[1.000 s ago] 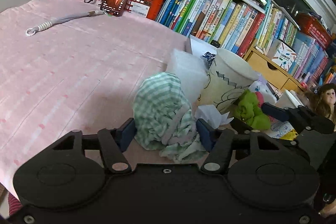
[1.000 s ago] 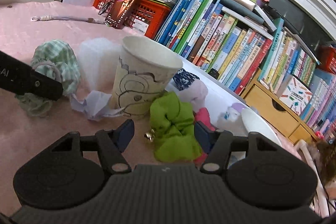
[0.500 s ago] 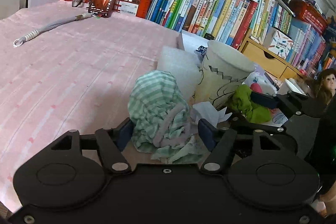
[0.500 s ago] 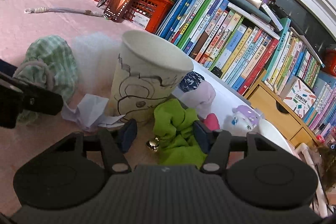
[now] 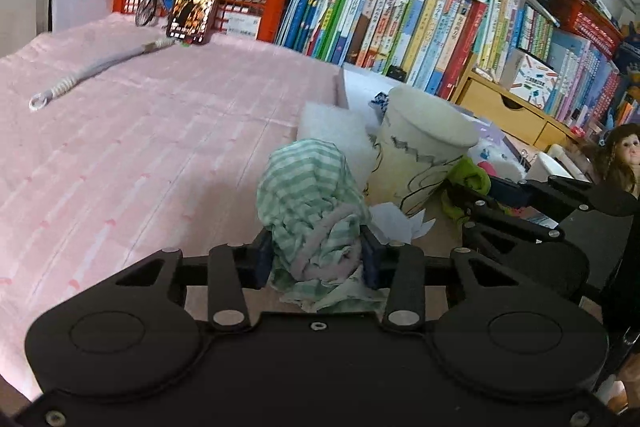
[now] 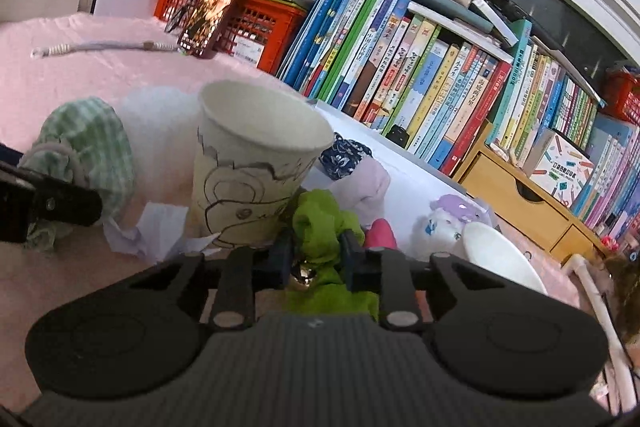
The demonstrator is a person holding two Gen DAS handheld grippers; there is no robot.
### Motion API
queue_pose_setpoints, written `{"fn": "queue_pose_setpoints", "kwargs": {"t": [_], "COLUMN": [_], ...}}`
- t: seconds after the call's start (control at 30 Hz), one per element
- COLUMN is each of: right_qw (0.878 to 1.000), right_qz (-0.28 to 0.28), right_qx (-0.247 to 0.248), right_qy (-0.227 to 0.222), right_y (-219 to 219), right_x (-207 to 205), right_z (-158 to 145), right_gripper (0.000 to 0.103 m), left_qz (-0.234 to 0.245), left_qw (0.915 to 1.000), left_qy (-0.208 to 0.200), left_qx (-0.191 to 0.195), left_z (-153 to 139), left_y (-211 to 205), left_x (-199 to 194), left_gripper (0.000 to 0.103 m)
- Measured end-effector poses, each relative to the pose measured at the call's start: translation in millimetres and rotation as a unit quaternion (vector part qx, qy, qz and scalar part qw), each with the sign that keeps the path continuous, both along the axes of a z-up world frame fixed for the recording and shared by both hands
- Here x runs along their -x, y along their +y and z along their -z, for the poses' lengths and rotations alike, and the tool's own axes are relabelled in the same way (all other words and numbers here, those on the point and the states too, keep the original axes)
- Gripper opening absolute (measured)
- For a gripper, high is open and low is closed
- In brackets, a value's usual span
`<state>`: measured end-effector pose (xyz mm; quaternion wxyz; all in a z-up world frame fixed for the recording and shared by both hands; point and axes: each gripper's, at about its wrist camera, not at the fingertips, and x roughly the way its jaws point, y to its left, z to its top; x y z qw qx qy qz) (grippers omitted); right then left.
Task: Organize books
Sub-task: 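Close the left tool on the gingham scrunchie while the right tool grasps the green scrunchie, then carry the gingham scrunchie and green scrunchie over the white box with both tools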
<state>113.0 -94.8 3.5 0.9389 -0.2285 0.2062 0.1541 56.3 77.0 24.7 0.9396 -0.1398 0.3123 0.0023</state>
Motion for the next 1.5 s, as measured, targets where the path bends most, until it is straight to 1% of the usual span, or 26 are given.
{"fn": "queue_pose_setpoints", "kwargs": {"t": [0.33,0.53,0.73,0.83,0.93,1.07,1.13,1.3,1.4,1.5], "right_qw": [0.999,0.997,0.994,0.992,0.989,0.985,0.982,0.976,0.972,0.967], "right_qz": [0.003,0.004,0.008,0.012,0.015,0.021,0.025,0.041,0.048,0.051], "right_qx": [-0.041,-0.067,-0.100,-0.123,-0.144,-0.169,-0.183,-0.212,-0.230,-0.245], "right_qy": [-0.018,-0.026,-0.035,-0.032,-0.035,-0.038,-0.034,-0.010,0.014,0.043], "right_y": [-13,-19,-26,-32,-39,-48,-55,-69,-75,-77], "right_x": [10,15,16,14,8,-4,-13,-43,-63,-84], "right_z": [-26,-42,-61,-73,-90,-113,-122,-137,-137,-132], "right_gripper": [0.028,0.028,0.027,0.027,0.027,0.027,0.027,0.027,0.027,0.027], "left_qz": [-0.002,0.003,0.013,0.027,0.042,0.052,0.059,0.083,0.093,0.095], "left_qw": [0.9990,0.9976,0.9944,0.9940,0.9934,0.9914,0.9911,0.9924,0.9924,0.9920], "left_qy": [-0.039,-0.060,-0.090,-0.095,-0.099,-0.105,-0.099,-0.054,-0.021,0.014], "left_qx": [-0.024,-0.036,-0.054,-0.047,-0.040,-0.059,-0.067,-0.072,-0.078,-0.081], "left_z": [-26,-47,-80,-97,-116,-137,-143,-147,-139,-126], "left_y": [0,4,4,3,0,-11,-17,-29,-38,-44], "left_x": [11,7,-7,-18,-34,-63,-80,-129,-160,-186], "left_gripper": [0.040,0.040,0.040,0.040,0.040,0.040,0.040,0.040,0.040,0.040]}}
